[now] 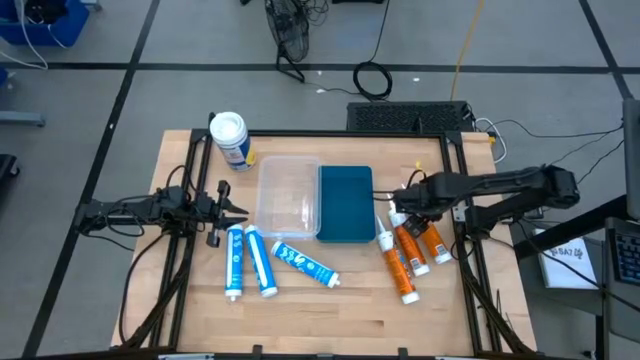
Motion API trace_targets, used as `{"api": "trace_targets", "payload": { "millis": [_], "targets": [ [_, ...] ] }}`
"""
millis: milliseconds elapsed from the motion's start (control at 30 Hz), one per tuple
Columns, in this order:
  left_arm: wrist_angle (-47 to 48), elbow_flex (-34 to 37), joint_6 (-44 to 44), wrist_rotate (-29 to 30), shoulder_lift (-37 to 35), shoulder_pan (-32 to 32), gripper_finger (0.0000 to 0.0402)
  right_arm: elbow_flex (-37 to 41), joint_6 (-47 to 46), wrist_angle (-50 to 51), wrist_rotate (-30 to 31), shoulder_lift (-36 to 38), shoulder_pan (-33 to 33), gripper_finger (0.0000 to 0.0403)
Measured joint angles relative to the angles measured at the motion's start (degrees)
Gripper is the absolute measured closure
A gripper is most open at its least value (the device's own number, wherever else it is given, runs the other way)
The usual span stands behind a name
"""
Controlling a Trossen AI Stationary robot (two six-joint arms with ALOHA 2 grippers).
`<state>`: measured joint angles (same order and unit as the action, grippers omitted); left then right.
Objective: Pick & place silicon tubes, Sealant and Lysol wipes
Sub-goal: Put the right orange sealant into the blue bin
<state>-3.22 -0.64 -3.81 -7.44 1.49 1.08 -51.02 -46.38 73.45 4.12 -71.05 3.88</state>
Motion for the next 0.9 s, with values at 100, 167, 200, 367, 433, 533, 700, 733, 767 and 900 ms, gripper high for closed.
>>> {"api": "trace_targets", "payload": {
  "millis": [100, 167, 200, 367, 433, 533, 700, 733, 767, 900],
  "targets": [
    [0.0, 0.0, 0.0, 0.0, 0.0, 0.0, 0.0325, 4.0, -1.4, -1.3, 0.1, 1.4, 0.6, 0.0154],
    [0.0, 0.0, 0.0, 0.0, 0.0, 0.0, 0.0325, 6.7, -2.7, -4.2, 0.2, 2.6, 0.7, 0.0154],
    [0.0, 0.0, 0.0, 0.0, 0.0, 0.0, 0.0325, 8.1, -3.2, -6.0, 0.2, 3.2, 0.7, 0.0154],
    [0.0, 0.0, 0.0, 0.0, 0.0, 0.0, 0.0325, 14.7, -4.3, -15.3, -2.8, 4.9, 0.6, 0.0154],
    [0.0, 0.0, 0.0, 0.0, 0.0, 0.0, 0.0325, 17.1, -5.0, -18.7, -3.9, 5.1, 0.7, 0.0154],
    [0.0, 0.0, 0.0, 0.0, 0.0, 0.0, 0.0325, 20.3, -7.5, -21.9, -4.3, 5.1, 0.7, 0.0153],
    [0.0, 0.0, 0.0, 0.0, 0.0, 0.0, 0.0325, 25.1, -8.7, -24.3, -4.7, 5.1, 0.7, 0.0173],
    [0.0, 0.0, 0.0, 0.0, 0.0, 0.0, 0.0325, 26.1, -8.8, -25.0, -5.5, 5.0, 0.6, 0.0183],
    [0.0, 0.0, 0.0, 0.0, 0.0, 0.0, 0.0325, 27.0, -8.9, -25.6, -6.2, 5.0, 0.6, 0.0194],
    [0.0, 0.0, 0.0, 0.0, 0.0, 0.0, 0.0325, 28.9, -8.2, -27.1, -7.1, 5.0, 0.3, 0.0203]
  ]
}}
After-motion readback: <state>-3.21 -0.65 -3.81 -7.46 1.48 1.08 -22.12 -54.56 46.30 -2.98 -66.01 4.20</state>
